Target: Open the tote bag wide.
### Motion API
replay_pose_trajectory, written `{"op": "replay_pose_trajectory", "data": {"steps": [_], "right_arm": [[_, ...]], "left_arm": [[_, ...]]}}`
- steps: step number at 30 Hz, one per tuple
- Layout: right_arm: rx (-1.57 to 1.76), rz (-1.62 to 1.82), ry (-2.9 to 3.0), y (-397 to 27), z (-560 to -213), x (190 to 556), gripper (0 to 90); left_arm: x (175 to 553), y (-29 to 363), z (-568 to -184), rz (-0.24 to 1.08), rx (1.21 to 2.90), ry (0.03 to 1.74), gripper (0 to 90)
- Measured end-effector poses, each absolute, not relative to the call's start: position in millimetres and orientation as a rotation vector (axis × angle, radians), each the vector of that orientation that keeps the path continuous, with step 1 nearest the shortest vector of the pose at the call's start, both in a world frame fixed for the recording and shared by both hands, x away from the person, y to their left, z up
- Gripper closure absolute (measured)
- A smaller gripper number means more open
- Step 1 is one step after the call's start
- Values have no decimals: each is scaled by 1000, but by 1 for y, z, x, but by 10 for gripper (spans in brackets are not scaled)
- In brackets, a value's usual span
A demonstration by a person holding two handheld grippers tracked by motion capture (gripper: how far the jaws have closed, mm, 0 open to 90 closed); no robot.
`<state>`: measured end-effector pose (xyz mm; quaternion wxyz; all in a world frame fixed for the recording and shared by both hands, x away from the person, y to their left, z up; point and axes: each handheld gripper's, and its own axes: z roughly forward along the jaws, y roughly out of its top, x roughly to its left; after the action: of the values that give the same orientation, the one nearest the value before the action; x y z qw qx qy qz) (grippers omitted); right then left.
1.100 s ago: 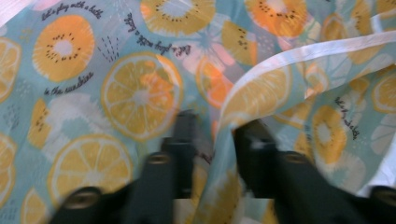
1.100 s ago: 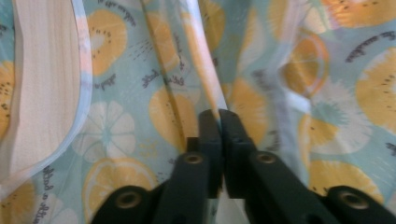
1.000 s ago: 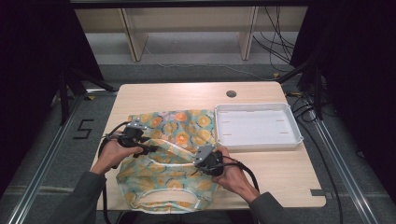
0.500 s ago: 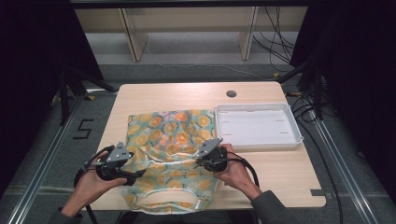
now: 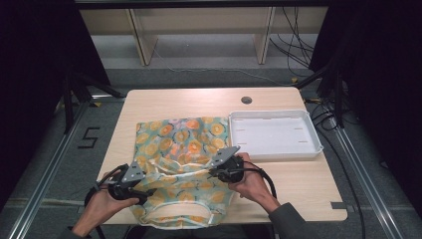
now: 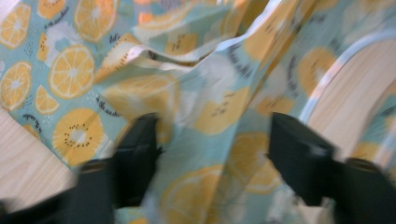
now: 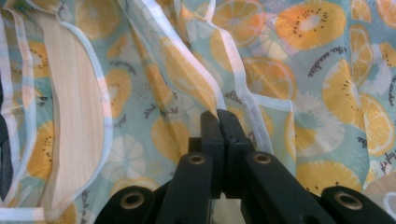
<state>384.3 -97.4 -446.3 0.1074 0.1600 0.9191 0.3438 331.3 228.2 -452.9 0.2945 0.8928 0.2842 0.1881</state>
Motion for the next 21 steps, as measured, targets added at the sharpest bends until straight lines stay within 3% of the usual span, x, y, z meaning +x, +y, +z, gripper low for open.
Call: {"op": "replay_pose_trajectory", "data": {"steps": [3,5,12,21], "right_arm": [[482,1028,2712,-99,-445,383,900],[470,1040,2724,-100,-443,382,900],[402,1136,2737,-108,-418,365,900],[455,1169,2563,-109,-386,405,900]], "left_arm": [[333,231,-455,453,2405,708,794],[331,232,-452,436,2406,697,877],[318,236,-409,296,2358,593,893],[381,247,-373,276,2196,706,887]]}}
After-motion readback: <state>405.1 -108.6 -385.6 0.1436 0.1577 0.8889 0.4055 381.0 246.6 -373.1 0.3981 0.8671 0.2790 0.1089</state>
